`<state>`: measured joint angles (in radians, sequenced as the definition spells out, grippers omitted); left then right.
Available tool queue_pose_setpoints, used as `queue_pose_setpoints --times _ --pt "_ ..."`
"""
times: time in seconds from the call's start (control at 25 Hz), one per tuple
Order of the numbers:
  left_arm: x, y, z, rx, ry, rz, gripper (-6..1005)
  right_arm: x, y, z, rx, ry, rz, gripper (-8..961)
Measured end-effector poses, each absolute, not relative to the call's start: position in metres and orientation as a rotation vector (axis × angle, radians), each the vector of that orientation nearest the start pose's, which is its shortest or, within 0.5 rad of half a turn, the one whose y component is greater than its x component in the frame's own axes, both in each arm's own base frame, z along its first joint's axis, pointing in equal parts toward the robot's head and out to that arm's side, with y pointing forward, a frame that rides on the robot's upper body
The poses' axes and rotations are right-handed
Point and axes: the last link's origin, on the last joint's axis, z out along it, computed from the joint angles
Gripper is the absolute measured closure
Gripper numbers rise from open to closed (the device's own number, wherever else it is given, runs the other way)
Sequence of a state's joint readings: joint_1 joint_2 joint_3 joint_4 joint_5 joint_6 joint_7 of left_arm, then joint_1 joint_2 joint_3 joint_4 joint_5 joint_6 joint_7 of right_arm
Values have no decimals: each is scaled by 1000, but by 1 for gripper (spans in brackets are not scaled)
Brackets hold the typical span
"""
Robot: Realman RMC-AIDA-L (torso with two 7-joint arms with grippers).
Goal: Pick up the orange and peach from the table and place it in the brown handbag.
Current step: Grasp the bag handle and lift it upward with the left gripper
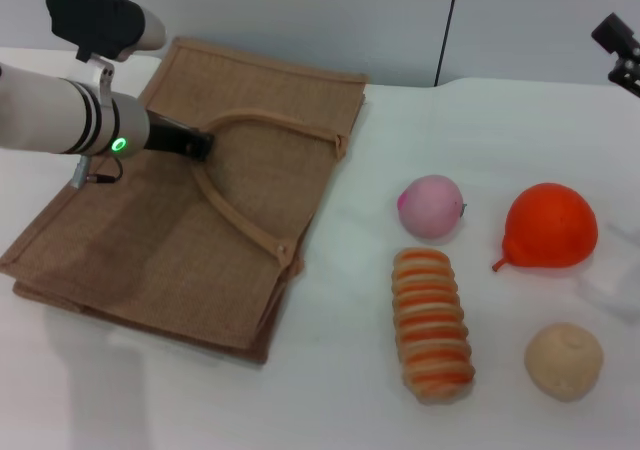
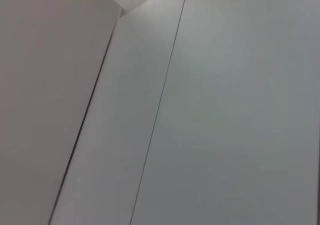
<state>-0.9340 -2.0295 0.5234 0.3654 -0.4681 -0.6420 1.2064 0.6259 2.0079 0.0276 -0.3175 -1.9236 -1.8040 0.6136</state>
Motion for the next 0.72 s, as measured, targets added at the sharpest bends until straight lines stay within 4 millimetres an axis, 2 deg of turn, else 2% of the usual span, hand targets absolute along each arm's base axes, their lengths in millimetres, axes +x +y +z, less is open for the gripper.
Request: queue_pose_setpoints --times 0.16,0.36,0.72 --pt "-273 464 -2 -2150 -940 26 869 250 343 67 -2032 -89 1146 61" --pt "-272 461 -2 -2142 -962 -100 875 252 344 66 -2033 -77 1132 62" --pt "-261 439 4 -2256 -938 -515 876 256 351 62 -2063 17 1101 62"
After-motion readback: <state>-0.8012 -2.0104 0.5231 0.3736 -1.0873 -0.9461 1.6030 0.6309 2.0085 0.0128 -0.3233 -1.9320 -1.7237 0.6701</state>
